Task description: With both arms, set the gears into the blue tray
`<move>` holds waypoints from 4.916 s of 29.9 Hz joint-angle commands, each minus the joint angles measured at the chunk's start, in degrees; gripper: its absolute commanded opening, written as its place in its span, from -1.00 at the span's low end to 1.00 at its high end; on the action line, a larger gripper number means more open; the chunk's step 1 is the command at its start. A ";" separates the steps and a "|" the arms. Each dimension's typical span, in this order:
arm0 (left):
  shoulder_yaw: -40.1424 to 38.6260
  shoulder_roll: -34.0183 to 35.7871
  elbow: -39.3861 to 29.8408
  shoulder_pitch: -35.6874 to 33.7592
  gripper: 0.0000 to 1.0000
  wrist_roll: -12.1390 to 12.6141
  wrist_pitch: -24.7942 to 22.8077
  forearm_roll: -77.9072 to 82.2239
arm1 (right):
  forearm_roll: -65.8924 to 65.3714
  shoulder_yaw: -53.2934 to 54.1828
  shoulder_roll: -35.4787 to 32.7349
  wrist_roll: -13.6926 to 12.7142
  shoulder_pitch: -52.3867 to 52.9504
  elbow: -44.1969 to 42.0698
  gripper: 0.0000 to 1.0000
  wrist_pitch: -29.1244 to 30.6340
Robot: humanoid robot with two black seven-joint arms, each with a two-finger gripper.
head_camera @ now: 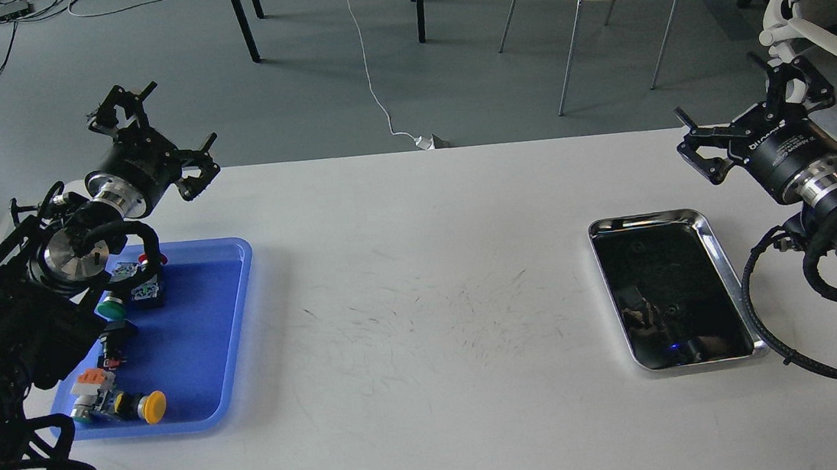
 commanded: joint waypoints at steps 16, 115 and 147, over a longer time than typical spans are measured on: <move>-0.09 0.78 0.33 -0.41 0.99 -3.52 0.01 0.01 | -0.08 0.15 0.88 0.59 1.93 -2.34 0.98 -0.05; 0.79 5.53 -0.02 1.87 0.99 -6.16 1.55 0.27 | -56.42 -106.28 19.77 -2.14 54.05 -9.64 0.68 -4.72; 0.88 5.70 -0.02 1.78 0.99 -6.16 1.55 0.36 | -56.51 -106.37 21.97 -1.96 51.06 -14.12 -0.77 -3.40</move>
